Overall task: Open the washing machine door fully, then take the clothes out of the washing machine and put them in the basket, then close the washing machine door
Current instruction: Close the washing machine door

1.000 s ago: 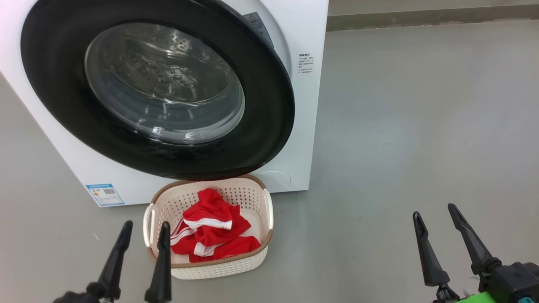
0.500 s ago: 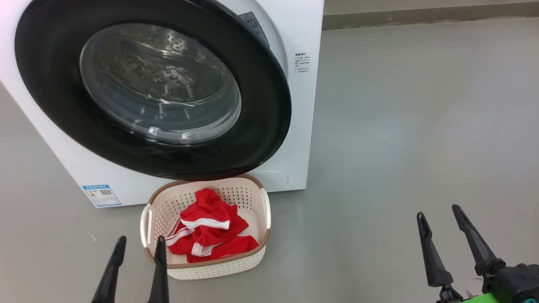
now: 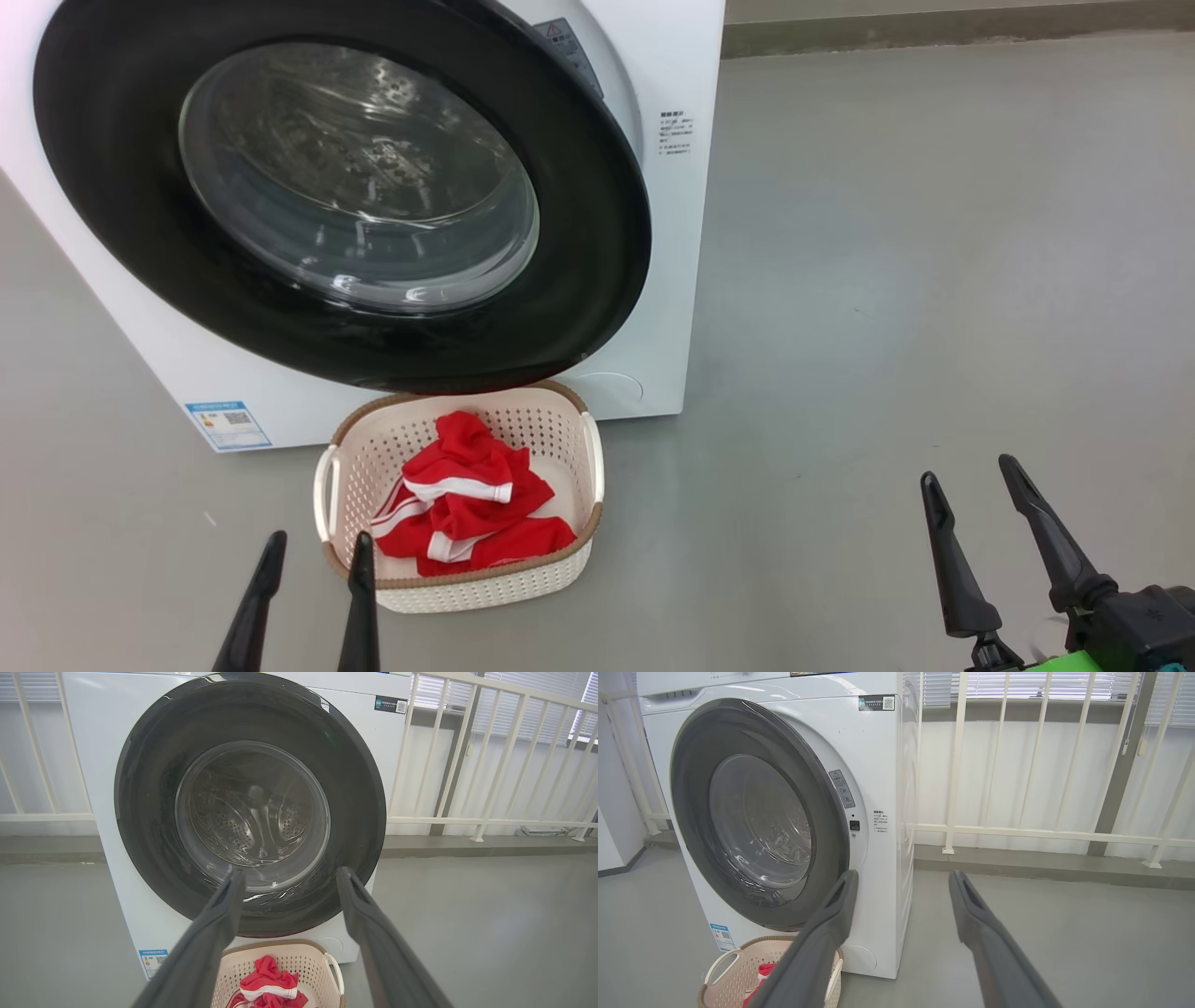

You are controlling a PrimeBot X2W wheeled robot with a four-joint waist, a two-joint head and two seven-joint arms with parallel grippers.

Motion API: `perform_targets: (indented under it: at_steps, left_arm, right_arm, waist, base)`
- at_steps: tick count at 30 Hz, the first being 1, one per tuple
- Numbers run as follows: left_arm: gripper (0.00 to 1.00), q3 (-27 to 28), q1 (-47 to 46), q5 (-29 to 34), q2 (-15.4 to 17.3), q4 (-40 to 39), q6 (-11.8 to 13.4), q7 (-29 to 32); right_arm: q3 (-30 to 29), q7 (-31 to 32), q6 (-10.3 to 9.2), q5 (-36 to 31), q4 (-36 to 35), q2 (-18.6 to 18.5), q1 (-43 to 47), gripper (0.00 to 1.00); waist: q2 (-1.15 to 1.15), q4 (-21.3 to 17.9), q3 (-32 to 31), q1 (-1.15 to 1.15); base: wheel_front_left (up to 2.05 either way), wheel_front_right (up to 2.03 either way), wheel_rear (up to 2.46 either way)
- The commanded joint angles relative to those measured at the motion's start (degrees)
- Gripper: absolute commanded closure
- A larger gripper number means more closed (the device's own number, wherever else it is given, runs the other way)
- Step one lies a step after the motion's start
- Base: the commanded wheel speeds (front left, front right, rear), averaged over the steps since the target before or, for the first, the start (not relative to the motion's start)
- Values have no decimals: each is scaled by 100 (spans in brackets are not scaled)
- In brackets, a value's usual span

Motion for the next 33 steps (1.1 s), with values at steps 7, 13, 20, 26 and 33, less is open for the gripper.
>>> perform_targets:
  at_steps: [7,13,20,26,33]
  left_arm:
    - [0,96,-191,167,-84,-209,-90,-69]
    - [0,-3,-294,186,-159,-389,-129,-69]
    - [0,-117,-473,183,-230,-472,-179,-69]
    - [0,-175,-597,185,-269,-500,-204,-69]
    - [0,-139,-817,176,-291,-515,-284,-69]
  right_arm:
    - [299,-37,35,9,-35,-85,-224,100]
    - [411,-37,35,-37,166,-85,-612,100]
    - [546,-37,35,-150,611,-85,-1338,100]
    - [832,-37,35,-351,1161,-85,-2137,100]
    - [1068,-37,35,-486,1889,-85,-3008,100]
  waist:
    - [0,197,63,0]
    - [0,420,295,0]
    - [0,660,609,0]
    - [0,752,824,0]
    - [0,859,1141,0]
  base:
    - [0,0,0]
    - [0,0,0]
    - [0,0,0]
    - [0,0,0]
    - [0,0,0]
